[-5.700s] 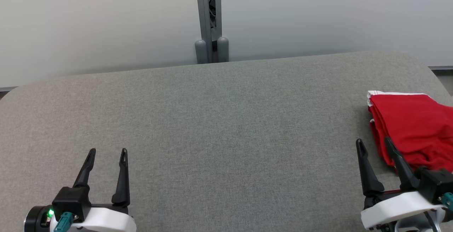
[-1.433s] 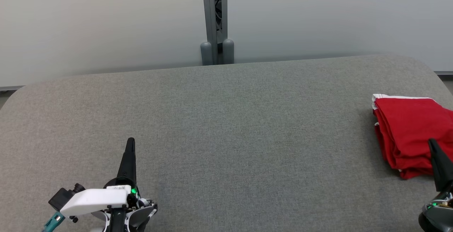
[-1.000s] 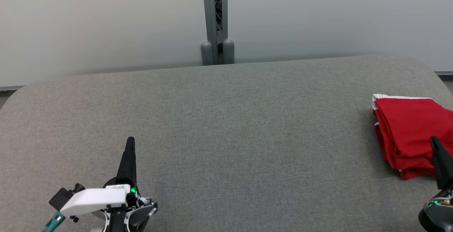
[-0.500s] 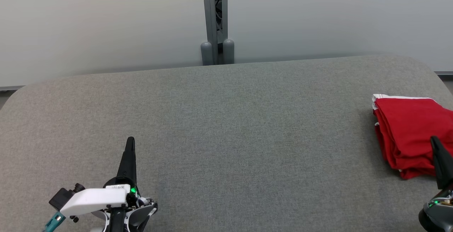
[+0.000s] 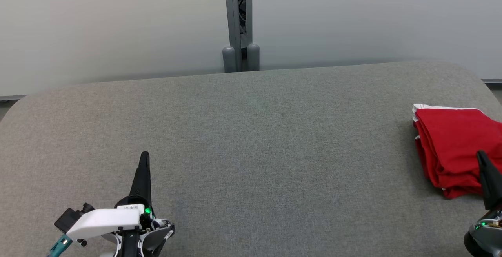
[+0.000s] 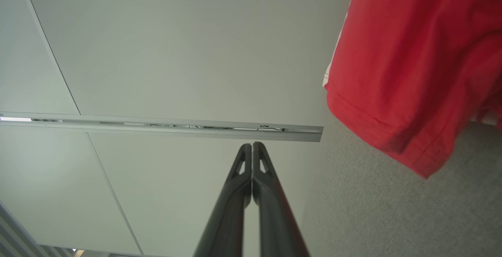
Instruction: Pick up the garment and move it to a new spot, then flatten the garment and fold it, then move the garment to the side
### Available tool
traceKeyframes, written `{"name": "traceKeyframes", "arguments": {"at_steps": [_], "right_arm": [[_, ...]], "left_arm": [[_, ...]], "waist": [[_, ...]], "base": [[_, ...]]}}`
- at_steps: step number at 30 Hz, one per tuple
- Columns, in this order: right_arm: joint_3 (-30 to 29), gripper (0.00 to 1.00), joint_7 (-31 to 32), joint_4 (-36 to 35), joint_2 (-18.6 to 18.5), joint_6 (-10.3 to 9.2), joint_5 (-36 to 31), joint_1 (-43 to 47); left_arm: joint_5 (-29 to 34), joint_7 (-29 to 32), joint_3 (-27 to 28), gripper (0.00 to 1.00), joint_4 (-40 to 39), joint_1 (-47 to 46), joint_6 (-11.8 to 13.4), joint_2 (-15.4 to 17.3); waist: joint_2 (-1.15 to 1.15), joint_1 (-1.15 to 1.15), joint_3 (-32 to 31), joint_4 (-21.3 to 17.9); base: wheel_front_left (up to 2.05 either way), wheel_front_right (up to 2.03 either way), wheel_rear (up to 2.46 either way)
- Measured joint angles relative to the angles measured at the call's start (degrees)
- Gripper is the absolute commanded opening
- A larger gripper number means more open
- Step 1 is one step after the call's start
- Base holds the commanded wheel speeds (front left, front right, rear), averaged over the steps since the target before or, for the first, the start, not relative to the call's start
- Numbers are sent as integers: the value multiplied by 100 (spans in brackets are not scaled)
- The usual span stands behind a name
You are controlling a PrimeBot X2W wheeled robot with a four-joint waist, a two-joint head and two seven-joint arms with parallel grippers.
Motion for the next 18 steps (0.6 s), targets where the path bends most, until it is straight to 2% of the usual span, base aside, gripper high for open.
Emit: {"name": "traceKeyframes", "arguments": {"at_steps": [18], "right_arm": [[-11,0,13,0,7,0,-8,-2]], "left_arm": [[0,0,0,0,0,0,0,0]], "waist": [[0,0,0,0]], "base": [[0,0,0]]}}
